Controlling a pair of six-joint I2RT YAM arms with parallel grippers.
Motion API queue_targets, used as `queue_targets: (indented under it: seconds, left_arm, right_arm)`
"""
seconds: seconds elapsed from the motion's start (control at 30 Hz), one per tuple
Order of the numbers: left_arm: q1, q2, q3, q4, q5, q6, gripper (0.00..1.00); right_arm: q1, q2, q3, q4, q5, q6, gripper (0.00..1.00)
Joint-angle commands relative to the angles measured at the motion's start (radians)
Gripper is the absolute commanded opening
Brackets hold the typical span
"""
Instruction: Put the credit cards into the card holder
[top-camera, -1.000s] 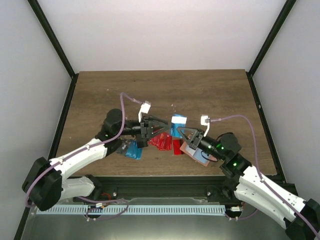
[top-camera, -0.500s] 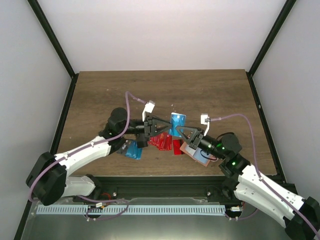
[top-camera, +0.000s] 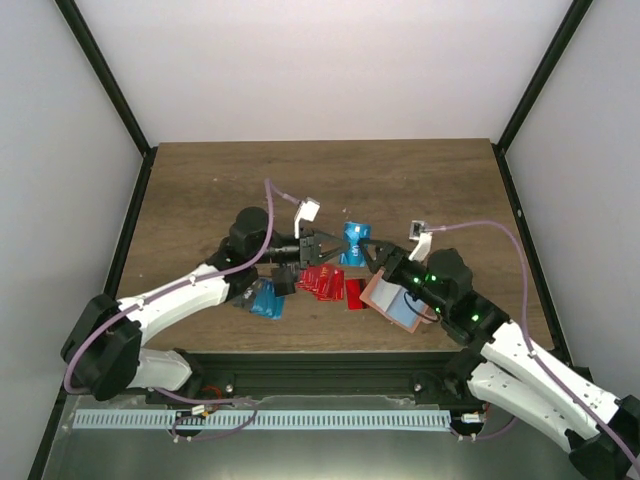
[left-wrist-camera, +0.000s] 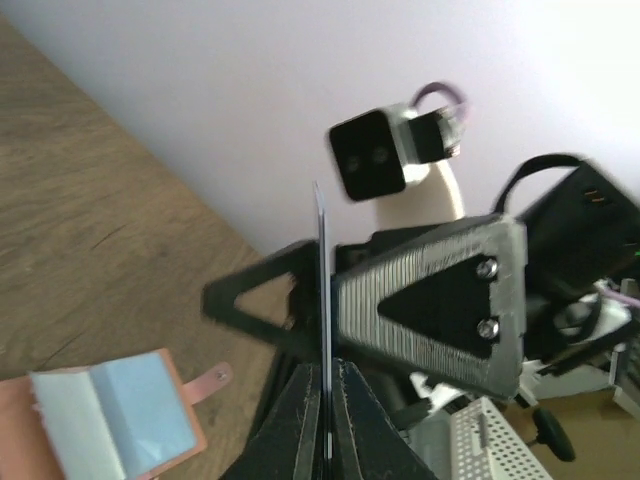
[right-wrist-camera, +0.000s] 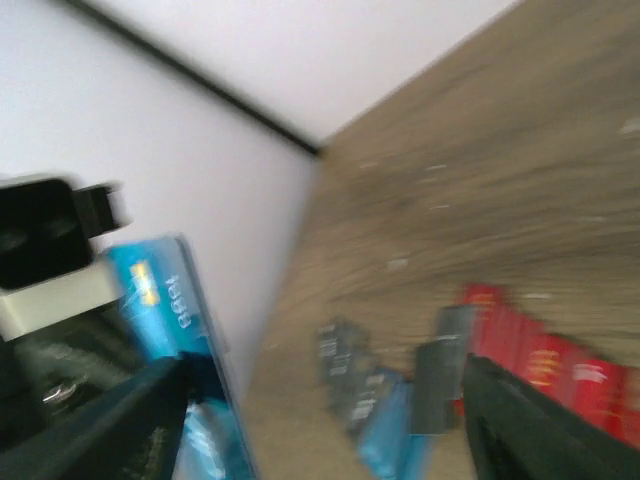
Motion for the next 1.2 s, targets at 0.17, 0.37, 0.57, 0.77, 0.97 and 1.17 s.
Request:
queue_targets:
  seconds: [0.17, 0.37, 0.57, 0.77, 0.97, 1.17]
  left_arm:
    - [-0.046, 0.19, 0.089, -0.127, 0.0, 0.143, 0.04]
    - [-0.096, 0.365, 0.215, -0.208, 0.019, 0.207, 0.04]
    - [-0.108, 0.469, 0.267, -0.25, 0.034, 0.22, 0.04]
    - [-0.127, 0.542, 0.306, -0.318, 0.057, 0.265, 0.04]
    - [-0.142, 0.624, 0.387, -0.392, 0.057, 0.302, 0.04]
    - [-0.141, 0.695, 0.466, -0.497, -0.002, 0.333, 0.04]
  right_arm:
    - [-0.004, 0.015, 0.126, -0.814, 0.582, 0.34, 0.84]
    - [-0.069, 0.088, 0.088, -0.897, 0.55, 0.45, 0.78]
    - [-0.364, 0.147, -0.008, -0.74, 0.233, 0.256, 0.57]
    - [-0.487, 0.251, -0.1, -0.643, 0.092, 0.195, 0.39]
    - [-0.493, 0.252, -0.153, -0.602, 0.086, 0.204, 0.23]
    - [-0.492, 0.253, -0.207, -0.539, 0.041, 0.184, 0.13]
